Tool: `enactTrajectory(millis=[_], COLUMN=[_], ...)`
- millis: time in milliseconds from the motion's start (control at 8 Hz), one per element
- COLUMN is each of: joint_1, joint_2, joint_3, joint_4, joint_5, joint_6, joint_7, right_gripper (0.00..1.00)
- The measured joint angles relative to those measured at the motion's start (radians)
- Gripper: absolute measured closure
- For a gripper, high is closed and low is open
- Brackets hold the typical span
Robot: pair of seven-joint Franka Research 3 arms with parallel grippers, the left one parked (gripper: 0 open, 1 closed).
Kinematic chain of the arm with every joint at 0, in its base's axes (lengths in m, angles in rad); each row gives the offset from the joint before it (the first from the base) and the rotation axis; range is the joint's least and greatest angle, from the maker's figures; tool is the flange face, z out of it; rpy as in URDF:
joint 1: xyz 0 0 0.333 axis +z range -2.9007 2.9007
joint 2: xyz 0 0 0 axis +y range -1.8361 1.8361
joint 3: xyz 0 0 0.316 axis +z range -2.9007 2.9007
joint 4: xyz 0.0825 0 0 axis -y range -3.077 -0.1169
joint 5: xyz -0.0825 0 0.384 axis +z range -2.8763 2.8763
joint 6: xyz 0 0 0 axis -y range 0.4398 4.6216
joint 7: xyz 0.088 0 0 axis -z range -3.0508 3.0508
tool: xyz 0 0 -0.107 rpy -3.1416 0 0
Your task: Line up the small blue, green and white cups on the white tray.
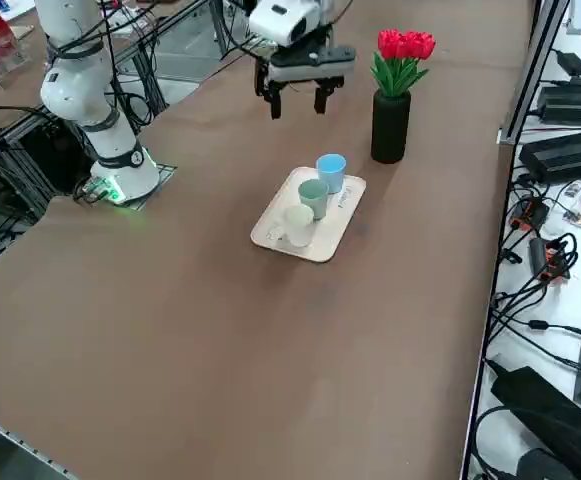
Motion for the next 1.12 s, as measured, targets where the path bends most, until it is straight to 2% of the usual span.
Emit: enactTrajectory(millis=[250, 500, 875, 1125], joint_1=[-0.012, -0.011, -0.01, -0.009], joint_2=[-0.021, -0.027, -0.024, -0.022], joint_3=[-0.002, -0.001, 0.001, 0.002], joint_4=[0.073, 0.13, 0.139, 0.174], joint_5=[0.0, 0.0, 0.0, -0.002], joint_6=[-0.058, -0.083, -0.088, -0.088], joint_7=[-0.162, -0.192, -0.198, -0.259], right_gripper=[0.0, 0.0, 0.0, 0.0])
